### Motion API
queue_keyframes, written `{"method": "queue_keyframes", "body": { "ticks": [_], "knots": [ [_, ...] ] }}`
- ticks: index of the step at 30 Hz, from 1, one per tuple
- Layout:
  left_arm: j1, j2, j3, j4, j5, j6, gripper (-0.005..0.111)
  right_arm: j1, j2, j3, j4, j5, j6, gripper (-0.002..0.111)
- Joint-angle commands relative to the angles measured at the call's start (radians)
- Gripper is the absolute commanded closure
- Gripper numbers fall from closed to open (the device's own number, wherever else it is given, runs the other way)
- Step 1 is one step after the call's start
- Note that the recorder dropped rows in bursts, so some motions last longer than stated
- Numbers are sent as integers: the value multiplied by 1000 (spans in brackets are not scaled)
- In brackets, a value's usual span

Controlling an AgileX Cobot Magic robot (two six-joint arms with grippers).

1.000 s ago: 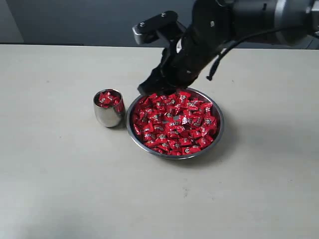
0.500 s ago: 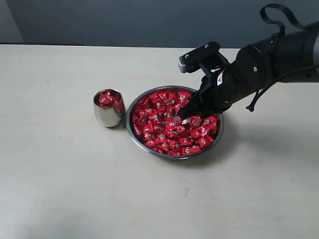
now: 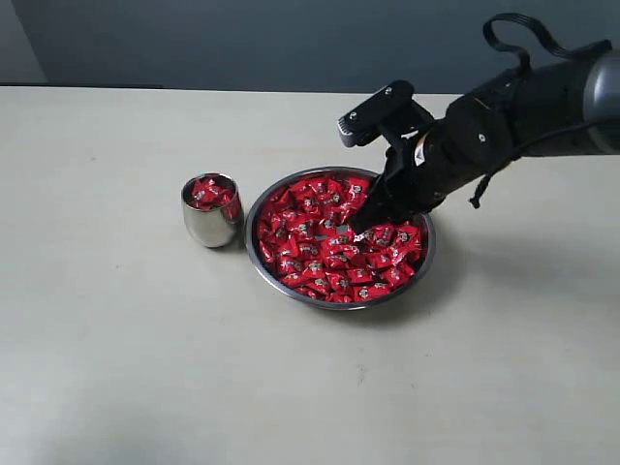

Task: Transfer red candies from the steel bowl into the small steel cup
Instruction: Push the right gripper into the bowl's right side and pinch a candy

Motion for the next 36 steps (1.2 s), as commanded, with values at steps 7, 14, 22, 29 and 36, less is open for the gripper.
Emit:
{"method": "queue_keyframes", "body": {
  "ticks": [7, 14, 22, 29, 36],
  "knots": [
    [-5, -5, -8, 2, -5, -3, 106, -6, 70, -76, 50, 124, -1, 69],
    [-5, -5, -8, 2, -5, -3, 106, -6, 75, -76, 76, 97, -1, 69],
    [-5, -5, -8, 2, -5, -3, 106, -6, 100, -77, 85, 61, -1, 66],
    [-5, -5, -8, 2, -5, -3, 106, -6, 152, -86, 64, 43, -1, 55],
    [-5, -5, -8, 2, -5, -3, 106, -26, 166, -86, 41, 14, -1, 55]
  ]
}}
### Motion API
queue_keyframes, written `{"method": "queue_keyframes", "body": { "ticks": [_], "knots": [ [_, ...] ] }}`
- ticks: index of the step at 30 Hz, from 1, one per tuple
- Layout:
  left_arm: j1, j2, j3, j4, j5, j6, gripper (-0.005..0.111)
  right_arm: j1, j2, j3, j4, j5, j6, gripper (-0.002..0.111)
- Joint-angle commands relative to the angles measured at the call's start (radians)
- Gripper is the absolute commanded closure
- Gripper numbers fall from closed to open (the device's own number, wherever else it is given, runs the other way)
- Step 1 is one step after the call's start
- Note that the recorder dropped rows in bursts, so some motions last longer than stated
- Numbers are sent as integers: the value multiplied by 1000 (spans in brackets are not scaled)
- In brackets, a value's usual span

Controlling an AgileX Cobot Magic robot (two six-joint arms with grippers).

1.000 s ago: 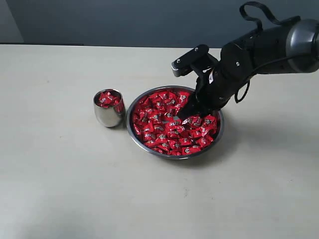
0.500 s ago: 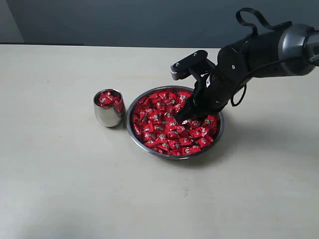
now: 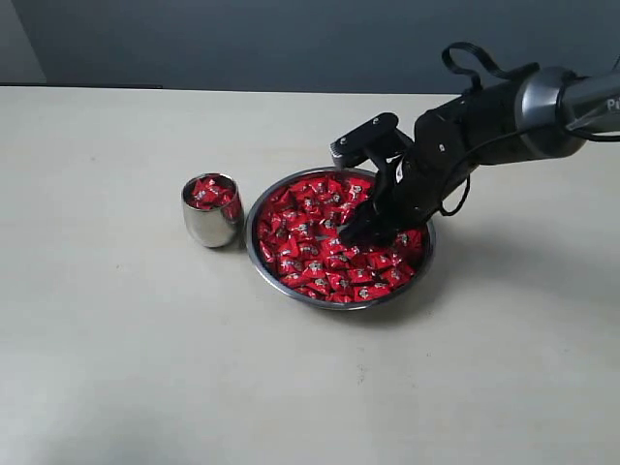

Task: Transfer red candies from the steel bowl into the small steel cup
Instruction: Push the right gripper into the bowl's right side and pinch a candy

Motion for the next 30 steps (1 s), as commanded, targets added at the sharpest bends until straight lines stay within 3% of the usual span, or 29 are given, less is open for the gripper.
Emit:
{"method": "queue_keyframes", "body": {
  "ticks": [1, 10, 30],
  "knots": [
    [-5, -5, -8, 2, -5, -3, 106, -10, 6, -7, -18, -21, -1, 55],
    [-5, -5, -8, 2, -5, -3, 106, -10, 11, -7, -22, -39, -1, 83],
    [-5, -5, -8, 2, -5, -3, 106, -10, -82, -7, 2, -48, -1, 85]
  ]
}}
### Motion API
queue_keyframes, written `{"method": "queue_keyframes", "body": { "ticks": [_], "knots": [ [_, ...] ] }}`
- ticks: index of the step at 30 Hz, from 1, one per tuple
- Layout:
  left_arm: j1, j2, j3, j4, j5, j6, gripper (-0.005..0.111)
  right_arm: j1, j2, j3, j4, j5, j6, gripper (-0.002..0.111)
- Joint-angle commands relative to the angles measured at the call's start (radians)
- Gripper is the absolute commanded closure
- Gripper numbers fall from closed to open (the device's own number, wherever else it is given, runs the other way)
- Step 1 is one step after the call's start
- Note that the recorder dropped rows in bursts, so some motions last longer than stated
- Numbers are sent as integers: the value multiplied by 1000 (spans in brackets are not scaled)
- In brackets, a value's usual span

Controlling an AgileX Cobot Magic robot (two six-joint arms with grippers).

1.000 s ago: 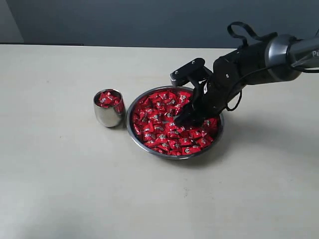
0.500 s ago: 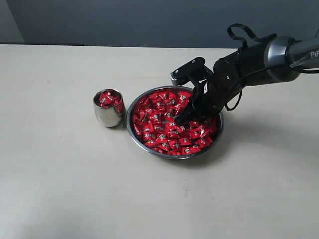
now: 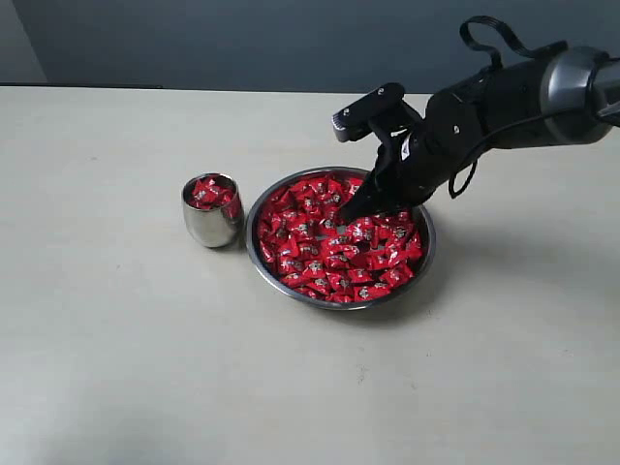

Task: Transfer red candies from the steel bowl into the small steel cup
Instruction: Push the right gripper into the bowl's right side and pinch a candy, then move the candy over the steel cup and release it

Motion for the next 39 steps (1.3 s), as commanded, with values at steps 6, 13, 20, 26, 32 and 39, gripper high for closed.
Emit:
{"method": "queue_keyframes", "body": {
  "ticks": [6, 13, 20, 26, 32, 39],
  "knots": [
    [-5, -5, -8, 2, -5, -3, 106, 0, -44, -7, 76, -10, -3, 85],
    [-5, -5, -8, 2, -5, -3, 106, 91, -46, -7, 81, -21, -3, 85],
    [-5, -5, -8, 2, -5, -3, 106, 179, -46, -7, 41, -124, -5, 85],
    [-5, -5, -8, 2, -5, -3, 106, 216, -44, -73, 68, -178, -5, 85],
    [-5, -5, -8, 2, -5, -3, 106, 218, -3, -224, 155, -98, -5, 85],
    [-5, -5, -8, 2, -5, -3, 106, 236, 82, -348, 351, -3, -181, 85]
  ]
}}
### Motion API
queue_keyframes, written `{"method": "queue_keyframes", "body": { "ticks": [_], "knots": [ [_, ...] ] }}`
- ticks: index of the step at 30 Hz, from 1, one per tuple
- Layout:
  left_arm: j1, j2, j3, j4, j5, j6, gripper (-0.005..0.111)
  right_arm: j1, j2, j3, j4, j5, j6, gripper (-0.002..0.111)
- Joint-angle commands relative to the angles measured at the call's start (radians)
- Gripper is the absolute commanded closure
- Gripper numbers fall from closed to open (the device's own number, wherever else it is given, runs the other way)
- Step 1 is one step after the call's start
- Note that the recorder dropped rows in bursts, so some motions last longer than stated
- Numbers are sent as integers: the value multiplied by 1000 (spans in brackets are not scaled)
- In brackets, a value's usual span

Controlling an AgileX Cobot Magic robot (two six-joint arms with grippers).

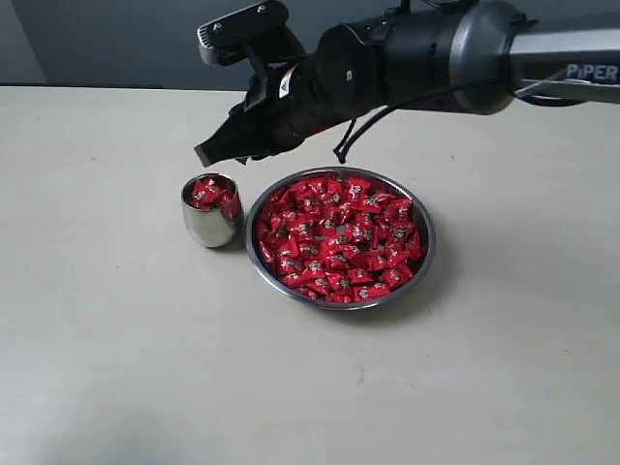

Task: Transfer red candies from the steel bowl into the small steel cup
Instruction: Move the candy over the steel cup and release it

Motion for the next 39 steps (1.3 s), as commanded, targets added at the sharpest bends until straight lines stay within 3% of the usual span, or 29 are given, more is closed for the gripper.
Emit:
{"method": "queue_keyframes", "body": {
  "ticks": [1, 13, 25, 26, 28, 29, 30, 39],
  "knots": [
    [-5, -5, -8, 2, -5, -3, 106, 17, 56, -72, 119, 64, -117, 85],
    [-5, -5, -8, 2, -5, -3, 106, 23, 185, -185, 114, 96, -123, 85],
    [-5, -5, -8, 2, -5, -3, 106, 23, 224, -193, 68, 90, -126, 85],
    [-5, -5, -8, 2, -5, -3, 106, 23, 224, -193, 68, 90, -126, 84],
    [-5, -5, -8, 2, -5, -3, 106, 23, 224, -193, 68, 94, -126, 68],
    [-5, -5, -8, 2, -5, -3, 106, 23, 224, -193, 58, 97, -126, 54],
    [-5, -5, -8, 2, -5, -3, 106, 23, 224, -193, 53, 97, -126, 51],
    [-5, -5, -8, 2, -5, -3, 106, 23, 72, -193, 44, 196, -115, 49]
  ]
}}
